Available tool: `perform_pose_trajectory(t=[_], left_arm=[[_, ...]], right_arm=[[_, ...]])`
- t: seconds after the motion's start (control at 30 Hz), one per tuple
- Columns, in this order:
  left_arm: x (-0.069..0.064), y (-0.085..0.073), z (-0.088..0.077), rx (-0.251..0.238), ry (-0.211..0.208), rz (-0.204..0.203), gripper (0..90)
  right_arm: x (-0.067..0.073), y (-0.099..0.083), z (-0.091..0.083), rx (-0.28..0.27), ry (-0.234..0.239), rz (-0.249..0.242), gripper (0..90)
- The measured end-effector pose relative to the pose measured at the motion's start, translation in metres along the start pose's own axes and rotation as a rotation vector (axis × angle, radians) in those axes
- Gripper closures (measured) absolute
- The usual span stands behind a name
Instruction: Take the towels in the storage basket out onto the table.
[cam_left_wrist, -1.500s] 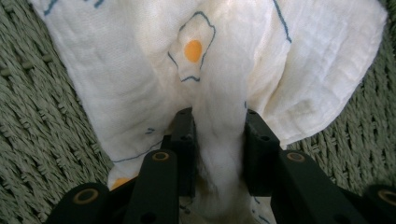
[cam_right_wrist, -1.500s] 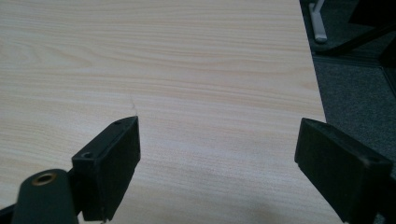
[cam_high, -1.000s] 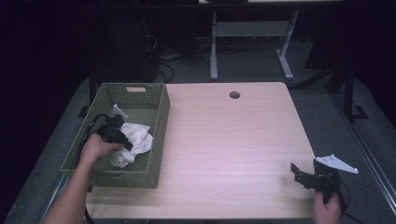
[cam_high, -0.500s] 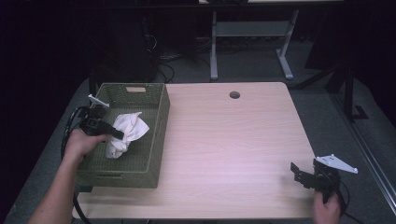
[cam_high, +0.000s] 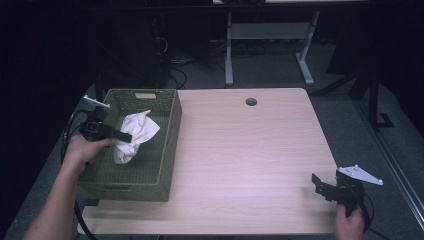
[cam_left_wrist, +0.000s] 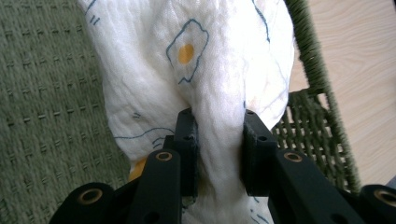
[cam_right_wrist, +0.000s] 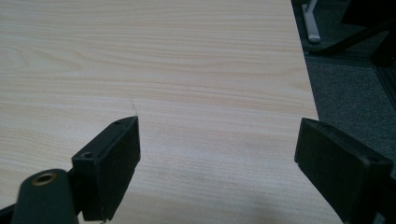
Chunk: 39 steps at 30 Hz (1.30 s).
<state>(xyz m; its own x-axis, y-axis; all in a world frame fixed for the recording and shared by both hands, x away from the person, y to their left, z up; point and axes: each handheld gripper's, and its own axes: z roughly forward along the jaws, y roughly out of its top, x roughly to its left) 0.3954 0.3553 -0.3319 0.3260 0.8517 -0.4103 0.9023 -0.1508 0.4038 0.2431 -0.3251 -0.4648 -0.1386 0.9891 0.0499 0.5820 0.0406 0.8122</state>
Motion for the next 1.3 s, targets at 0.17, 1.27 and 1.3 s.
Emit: perform_pose_trajectory(t=[0.17,1.27,1.3], left_arm=[[-0.006,0.002,-0.004,-0.021,-0.017,0.022,71.0],[-0.050,0.014,-0.020,-0.082,-0.110,0.111,70.9],[-0.053,0.015,-0.019,-0.084,-0.116,0.114,70.9]], right_arm=[[0.000,0.000,0.000,0.001,0.001,0.001,13.9],[0.002,0.001,-0.001,0.001,-0.003,-0.006,13.9],[0.002,0.001,-0.001,0.003,-0.004,-0.008,13.9]])
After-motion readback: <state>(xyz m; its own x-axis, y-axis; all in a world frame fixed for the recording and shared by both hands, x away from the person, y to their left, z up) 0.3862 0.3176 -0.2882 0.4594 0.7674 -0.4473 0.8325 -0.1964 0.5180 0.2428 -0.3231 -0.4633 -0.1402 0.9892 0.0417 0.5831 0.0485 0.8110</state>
